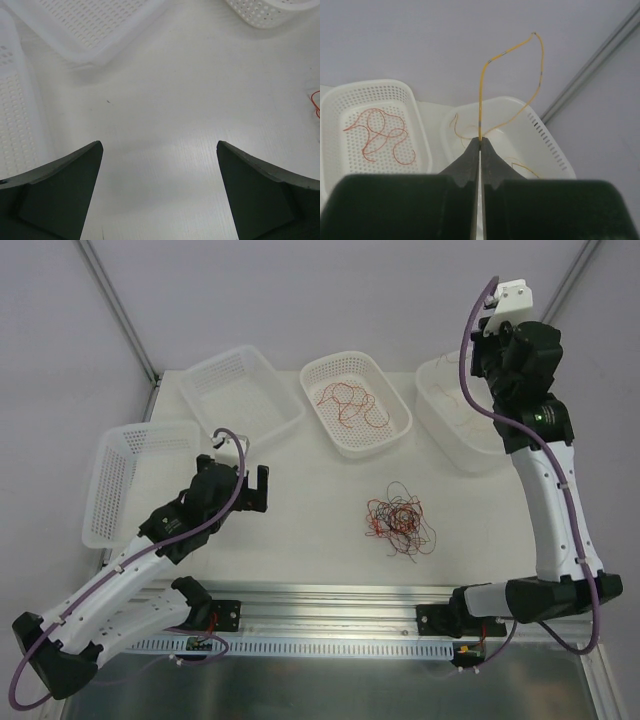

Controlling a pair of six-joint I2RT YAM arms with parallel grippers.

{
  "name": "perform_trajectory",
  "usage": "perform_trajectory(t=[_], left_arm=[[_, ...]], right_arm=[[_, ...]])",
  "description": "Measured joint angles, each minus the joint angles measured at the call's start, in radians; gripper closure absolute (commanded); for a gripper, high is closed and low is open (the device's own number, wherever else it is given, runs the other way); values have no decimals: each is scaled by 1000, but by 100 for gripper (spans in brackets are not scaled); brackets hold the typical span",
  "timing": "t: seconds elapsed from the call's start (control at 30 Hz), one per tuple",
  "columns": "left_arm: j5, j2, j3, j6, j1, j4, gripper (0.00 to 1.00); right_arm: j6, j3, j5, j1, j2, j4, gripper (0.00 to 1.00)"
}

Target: Untangle the cables

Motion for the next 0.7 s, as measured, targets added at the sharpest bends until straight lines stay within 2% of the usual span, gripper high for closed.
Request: perform_trajectory(t=[0.37,0.43,0.47,0.5,0.53,0.57,0.67,0.7], left_arm=[[12,3,-26,26,0,3,1],[24,7,-26,26,7,3,1],[27,10,-26,26,7,3,1],[29,12,-26,26,7,3,1],[32,13,-26,26,7,3,1],[34,14,-26,26,7,3,1],[37,14,-26,26,7,3,1],[39,14,-26,26,7,3,1]], right_arm=[[153,-156,-102,-267,237,77,99],[195,-187,-99,-293,272,79,88],[216,-201,-97,-301,283,76,66],[227,-209,-93,-304,289,71,57],[248,-219,-90,-305,291,68,53],[263,-227,-87,-305,291,60,42],[311,-230,-80,-303,278,44,24],[320,-230,-80,-302,271,34,22]])
